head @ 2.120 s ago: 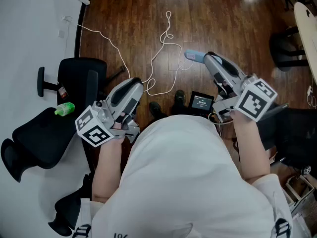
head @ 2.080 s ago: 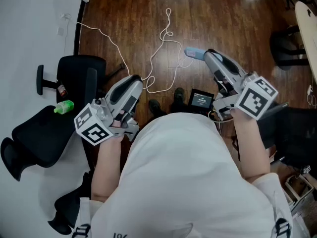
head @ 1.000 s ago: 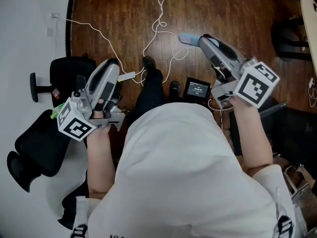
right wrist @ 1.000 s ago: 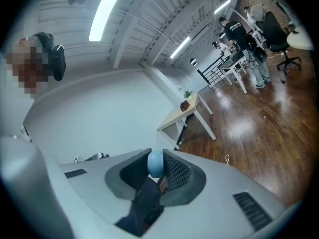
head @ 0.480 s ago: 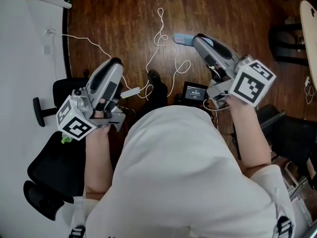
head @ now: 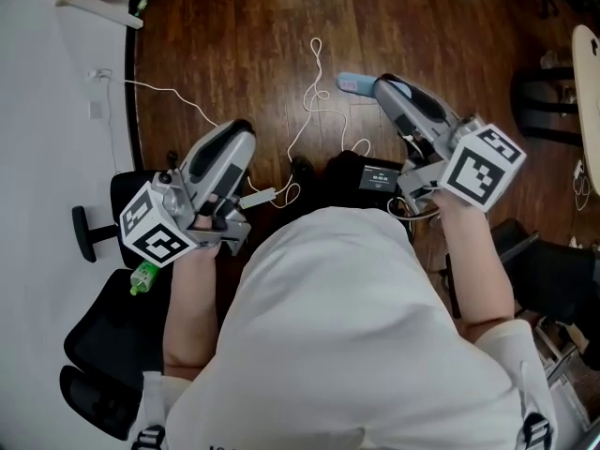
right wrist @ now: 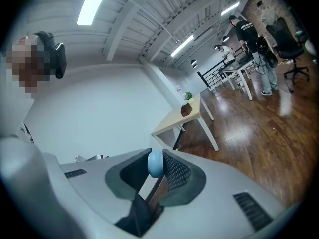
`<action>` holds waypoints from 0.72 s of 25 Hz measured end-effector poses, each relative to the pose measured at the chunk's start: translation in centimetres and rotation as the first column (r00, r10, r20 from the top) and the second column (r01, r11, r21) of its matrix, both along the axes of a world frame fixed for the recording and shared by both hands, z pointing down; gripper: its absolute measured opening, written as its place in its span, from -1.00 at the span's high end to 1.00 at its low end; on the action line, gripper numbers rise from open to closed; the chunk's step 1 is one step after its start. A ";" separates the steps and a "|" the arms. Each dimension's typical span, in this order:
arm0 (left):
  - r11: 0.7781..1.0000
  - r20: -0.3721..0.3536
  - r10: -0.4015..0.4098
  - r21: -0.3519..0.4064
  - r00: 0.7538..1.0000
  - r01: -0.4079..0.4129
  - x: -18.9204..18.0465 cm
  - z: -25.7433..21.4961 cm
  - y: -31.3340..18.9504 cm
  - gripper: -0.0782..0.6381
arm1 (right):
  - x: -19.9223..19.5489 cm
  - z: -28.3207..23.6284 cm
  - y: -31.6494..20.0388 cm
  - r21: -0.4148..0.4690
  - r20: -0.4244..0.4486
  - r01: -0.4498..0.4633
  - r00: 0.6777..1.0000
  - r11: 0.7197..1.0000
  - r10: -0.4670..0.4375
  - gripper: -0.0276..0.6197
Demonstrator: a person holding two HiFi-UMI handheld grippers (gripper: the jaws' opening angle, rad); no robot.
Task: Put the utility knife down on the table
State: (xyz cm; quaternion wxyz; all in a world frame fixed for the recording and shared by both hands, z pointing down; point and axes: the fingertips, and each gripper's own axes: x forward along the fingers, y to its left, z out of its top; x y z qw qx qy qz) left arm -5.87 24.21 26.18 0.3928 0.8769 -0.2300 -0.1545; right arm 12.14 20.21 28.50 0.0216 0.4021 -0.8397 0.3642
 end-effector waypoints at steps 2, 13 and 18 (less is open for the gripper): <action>1.000 -0.001 -0.006 0.001 1.000 0.006 -0.1 0.2 0.0 0.60 | 0.0 0.0 -0.2 0.006 -0.002 0.001 1.000 1.000 -0.001 0.69; 0.998 0.015 -0.059 -0.033 0.998 0.060 1.3 0.7 -11.7 0.60 | -0.4 1.5 -13.8 -0.014 0.030 0.082 0.996 0.997 -0.082 0.69; 0.997 0.015 -0.076 -0.016 0.997 0.076 4.2 -0.3 -16.7 0.60 | 1.2 1.7 -19.3 -0.013 0.039 0.122 0.992 0.992 -0.122 0.69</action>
